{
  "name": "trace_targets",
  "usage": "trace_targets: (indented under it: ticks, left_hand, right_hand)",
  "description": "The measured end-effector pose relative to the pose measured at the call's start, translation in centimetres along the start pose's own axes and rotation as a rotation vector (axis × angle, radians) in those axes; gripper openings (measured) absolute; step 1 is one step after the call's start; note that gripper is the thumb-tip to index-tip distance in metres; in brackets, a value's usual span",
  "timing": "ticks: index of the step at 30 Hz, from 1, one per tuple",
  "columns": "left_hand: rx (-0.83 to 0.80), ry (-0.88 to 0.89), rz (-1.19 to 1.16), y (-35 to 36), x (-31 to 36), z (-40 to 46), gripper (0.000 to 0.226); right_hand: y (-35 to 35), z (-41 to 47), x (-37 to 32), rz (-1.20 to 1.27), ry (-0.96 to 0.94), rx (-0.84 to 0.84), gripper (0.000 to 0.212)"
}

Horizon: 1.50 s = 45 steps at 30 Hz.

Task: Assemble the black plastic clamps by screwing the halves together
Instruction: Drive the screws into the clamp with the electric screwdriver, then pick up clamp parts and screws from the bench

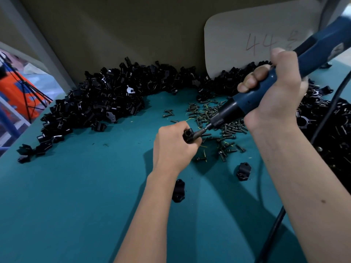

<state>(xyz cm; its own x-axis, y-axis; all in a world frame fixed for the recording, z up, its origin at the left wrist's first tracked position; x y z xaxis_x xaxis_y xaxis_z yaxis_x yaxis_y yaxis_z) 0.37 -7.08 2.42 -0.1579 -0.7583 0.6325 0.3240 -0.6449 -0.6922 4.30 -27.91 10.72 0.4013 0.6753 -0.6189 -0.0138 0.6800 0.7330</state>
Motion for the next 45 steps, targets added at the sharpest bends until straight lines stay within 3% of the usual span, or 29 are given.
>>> trace_targets:
  ticks: [3,6,10,13,15,19,21,25,28,31,33,38,42,45]
  left_hand:
    - [0.138,0.029,-0.175,-1.7,-0.3,0.0,0.029]
    - [0.190,-0.177,-0.336,-2.1,-2.7,0.2,0.043]
    - [0.153,-0.426,-0.823,-0.9,-5.1,-0.1,0.047]
    - [0.144,-0.490,-1.130,-0.3,-5.3,-0.1,0.032]
    - [0.127,-0.510,-1.267,0.1,-5.2,-0.1,0.031]
    - [0.079,-0.477,-1.417,0.1,-4.5,0.1,0.037]
    - [0.062,-0.470,-1.416,0.2,-4.2,0.2,0.038]
    - [0.073,-0.474,-1.251,0.2,-4.2,0.0,0.034]
    - [0.135,-0.429,-0.951,-0.4,-3.9,-0.3,0.036]
    - [0.219,-0.355,-0.873,-0.7,-2.9,-0.2,0.041]
    - [0.236,-0.312,-0.880,-0.5,-2.0,-0.2,0.041]
    - [0.143,-0.185,-0.753,0.2,1.4,-0.6,0.038]
    - [0.068,-0.110,-0.726,2.3,6.6,0.1,0.020]
    - [0.018,-0.094,-0.732,4.8,11.1,1.1,0.007]
  right_hand:
    - [-1.1,0.2,1.6,0.179,0.195,0.057,0.025]
    - [-2.7,0.2,2.8,0.213,0.318,0.136,0.032]
    - [-3.5,0.1,4.4,-0.125,0.437,0.101,0.037]
    - [-2.9,-0.4,6.1,-0.375,0.504,-0.001,0.055]
    - [-2.1,-1.2,7.5,-0.600,0.517,-0.119,0.054]
    - [-0.8,-2.7,9.0,-1.120,0.294,-0.337,0.055]
    - [-0.3,-3.1,9.1,-1.354,0.156,-0.408,0.063]
    - [-0.4,-4.0,10.1,-1.432,0.188,-0.453,0.067]
    - [1.8,-4.0,8.2,-1.435,-0.030,-0.492,0.051]
    - [4.7,-4.6,7.9,-1.305,0.017,-0.763,0.026]
    - [5.1,-4.9,7.3,-1.317,0.024,-0.843,0.016]
    - [2.9,-3.0,3.6,-1.354,0.094,-0.801,0.013]
    - [0.0,-0.2,-1.5,-1.475,0.085,-0.699,0.019]
    - [-2.7,1.4,-5.5,-1.600,0.108,-0.608,0.007]
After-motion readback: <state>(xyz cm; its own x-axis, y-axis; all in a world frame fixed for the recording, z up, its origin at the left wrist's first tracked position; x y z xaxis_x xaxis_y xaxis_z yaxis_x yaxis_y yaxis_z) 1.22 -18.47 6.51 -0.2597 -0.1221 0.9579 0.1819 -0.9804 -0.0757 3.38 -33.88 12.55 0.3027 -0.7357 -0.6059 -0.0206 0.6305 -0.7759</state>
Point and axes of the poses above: each hand's wrist, its own z-axis towards the middle knuckle, its own y-axis out of the palm, x = y × z, the point moved 8 cm from there along z, towards the middle knuckle, and after that the axes turned 6 degrees about -x, right-handed, at the moved point
